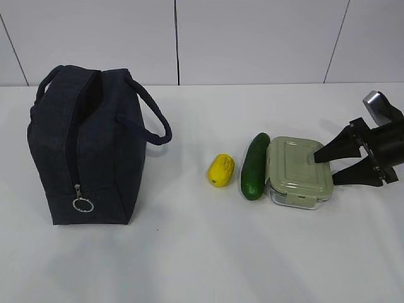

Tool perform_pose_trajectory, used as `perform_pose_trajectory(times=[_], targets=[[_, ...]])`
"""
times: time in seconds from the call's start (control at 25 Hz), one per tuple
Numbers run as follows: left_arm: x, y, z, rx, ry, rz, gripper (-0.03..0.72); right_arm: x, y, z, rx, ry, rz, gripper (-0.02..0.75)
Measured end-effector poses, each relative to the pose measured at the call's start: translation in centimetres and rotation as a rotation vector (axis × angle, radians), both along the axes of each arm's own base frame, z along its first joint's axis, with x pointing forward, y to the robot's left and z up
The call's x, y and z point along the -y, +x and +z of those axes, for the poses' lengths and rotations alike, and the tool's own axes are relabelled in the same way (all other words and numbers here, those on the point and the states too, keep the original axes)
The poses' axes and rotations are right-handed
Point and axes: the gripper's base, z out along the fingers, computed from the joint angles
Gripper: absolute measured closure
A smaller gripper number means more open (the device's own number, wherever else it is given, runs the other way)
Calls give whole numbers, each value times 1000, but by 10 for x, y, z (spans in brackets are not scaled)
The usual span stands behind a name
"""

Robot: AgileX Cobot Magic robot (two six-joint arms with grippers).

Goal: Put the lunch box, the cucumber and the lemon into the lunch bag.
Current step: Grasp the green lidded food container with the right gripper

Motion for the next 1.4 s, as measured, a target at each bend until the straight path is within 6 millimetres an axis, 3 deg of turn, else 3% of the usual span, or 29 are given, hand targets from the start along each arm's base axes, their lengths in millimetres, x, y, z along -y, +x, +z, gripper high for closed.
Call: perform_pose_trajectory(times=[0.32, 0.76, 1.4], targets=[[0, 0, 0, 0, 0, 0, 443, 0, 1, -2, 18, -6, 10, 148], [0, 0, 0, 0, 0, 0, 443, -3, 7, -19, 11, 101, -37, 150], [0, 0, 0, 0, 0, 0, 443, -3, 9, -37, 24, 126, -26, 150]])
